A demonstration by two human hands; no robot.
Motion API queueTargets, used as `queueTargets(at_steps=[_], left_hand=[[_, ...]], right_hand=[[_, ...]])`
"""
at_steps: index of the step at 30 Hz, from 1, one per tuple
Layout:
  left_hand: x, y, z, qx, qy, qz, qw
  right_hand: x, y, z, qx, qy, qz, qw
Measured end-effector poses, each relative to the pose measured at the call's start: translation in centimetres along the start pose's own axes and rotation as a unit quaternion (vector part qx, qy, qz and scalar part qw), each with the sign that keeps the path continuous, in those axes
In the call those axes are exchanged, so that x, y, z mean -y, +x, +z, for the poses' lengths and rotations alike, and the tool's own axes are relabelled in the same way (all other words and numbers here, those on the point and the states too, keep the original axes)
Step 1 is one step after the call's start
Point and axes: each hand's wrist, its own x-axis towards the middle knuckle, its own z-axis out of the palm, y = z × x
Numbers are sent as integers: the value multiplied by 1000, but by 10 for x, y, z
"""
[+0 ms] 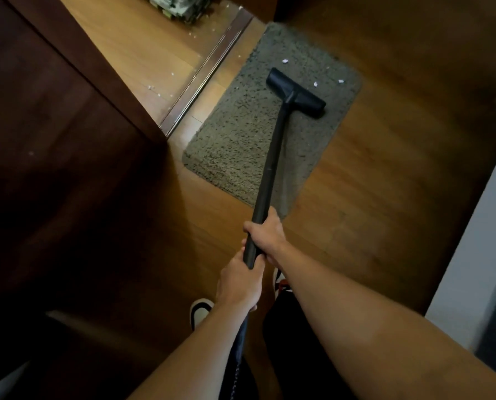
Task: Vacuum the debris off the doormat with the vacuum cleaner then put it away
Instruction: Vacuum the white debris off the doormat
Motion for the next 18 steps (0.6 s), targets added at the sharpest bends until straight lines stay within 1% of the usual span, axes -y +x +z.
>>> queueTargets(at_steps=[4,9,13,18], left_hand=[[25,-24,-26,-10,17,14,1000],[46,-36,-53,-9,29,23,999],[40,-30,-64,-11,34,33,999],[23,-8,-63,-15,34,28,999]], right_hand=[[-12,-22,31,16,14,3,1000],[-16,-36,62,15,20,3,1000],[-6,-30,70,22,19,-4,1000],[13,-9,61,19,17,2,1000]])
